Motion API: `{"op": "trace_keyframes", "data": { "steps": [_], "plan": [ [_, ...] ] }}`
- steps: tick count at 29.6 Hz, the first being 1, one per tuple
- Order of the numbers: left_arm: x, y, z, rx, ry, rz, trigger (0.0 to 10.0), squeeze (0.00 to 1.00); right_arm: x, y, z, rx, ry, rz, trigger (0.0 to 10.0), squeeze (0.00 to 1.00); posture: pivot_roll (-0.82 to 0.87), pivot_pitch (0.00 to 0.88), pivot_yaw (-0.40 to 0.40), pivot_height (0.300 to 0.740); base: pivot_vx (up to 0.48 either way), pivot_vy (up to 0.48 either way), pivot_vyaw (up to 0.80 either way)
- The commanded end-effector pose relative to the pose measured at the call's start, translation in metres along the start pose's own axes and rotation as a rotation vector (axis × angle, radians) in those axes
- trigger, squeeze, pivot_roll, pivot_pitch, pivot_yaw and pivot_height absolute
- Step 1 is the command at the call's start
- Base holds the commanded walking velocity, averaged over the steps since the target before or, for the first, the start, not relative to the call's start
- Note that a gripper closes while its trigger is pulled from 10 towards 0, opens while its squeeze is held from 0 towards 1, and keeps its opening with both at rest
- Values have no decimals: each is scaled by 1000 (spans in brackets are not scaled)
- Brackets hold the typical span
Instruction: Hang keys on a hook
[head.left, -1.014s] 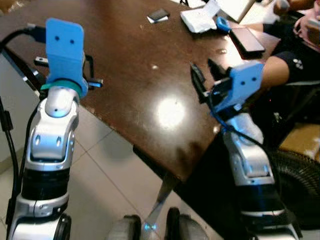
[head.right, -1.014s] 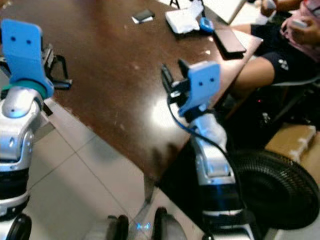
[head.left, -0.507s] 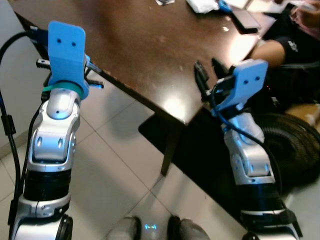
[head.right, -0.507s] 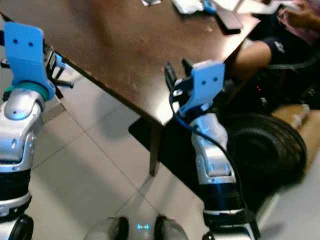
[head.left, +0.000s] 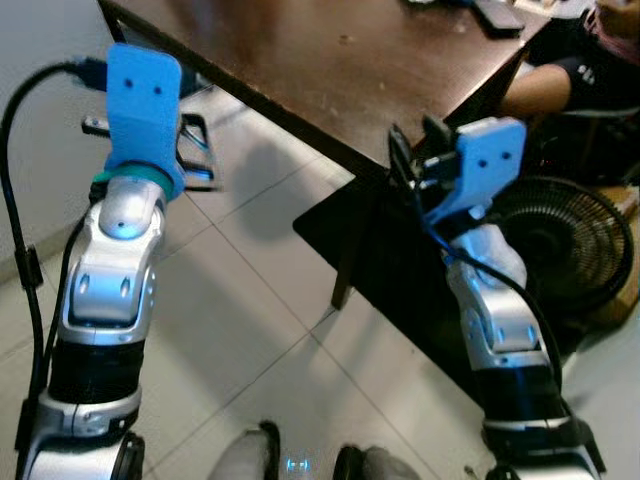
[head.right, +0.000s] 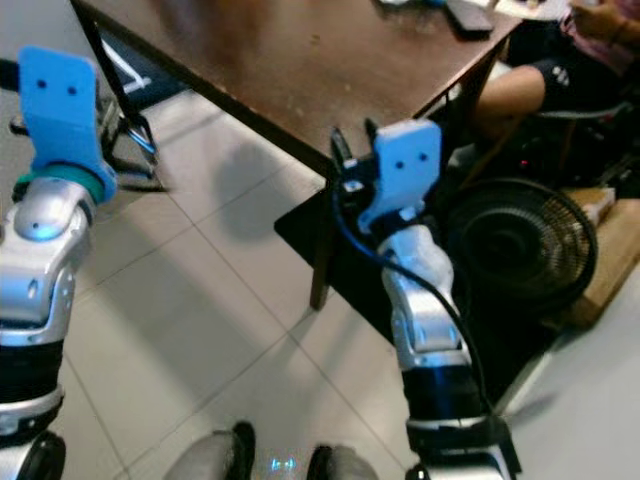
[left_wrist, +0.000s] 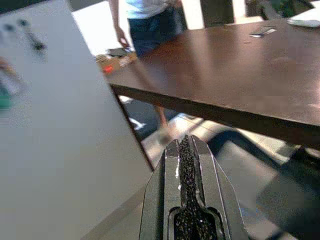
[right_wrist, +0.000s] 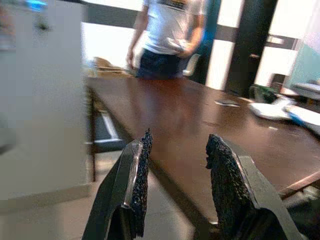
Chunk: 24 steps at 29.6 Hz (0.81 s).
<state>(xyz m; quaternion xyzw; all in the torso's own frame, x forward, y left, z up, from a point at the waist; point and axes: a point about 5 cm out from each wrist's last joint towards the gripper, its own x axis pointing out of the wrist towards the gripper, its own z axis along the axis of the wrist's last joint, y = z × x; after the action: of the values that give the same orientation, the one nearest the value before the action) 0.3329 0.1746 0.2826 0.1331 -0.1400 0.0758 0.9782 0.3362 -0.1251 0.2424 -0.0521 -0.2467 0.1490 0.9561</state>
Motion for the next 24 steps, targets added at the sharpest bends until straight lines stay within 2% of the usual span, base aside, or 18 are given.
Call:
{"op": "trace_keyframes", "data": {
  "steps": [1,24],
  "plan": [
    [-2,0,-1,12,2,-1,10000,0,0,3,-2,1,9,18,10000,0,78,146,95,740,0,0,800],
    [-1,1,0,28,-21,5,10000,0,1,3,-2,-2,8,26,10000,0,78,129,95,740,0,0,800]
  ]
}}
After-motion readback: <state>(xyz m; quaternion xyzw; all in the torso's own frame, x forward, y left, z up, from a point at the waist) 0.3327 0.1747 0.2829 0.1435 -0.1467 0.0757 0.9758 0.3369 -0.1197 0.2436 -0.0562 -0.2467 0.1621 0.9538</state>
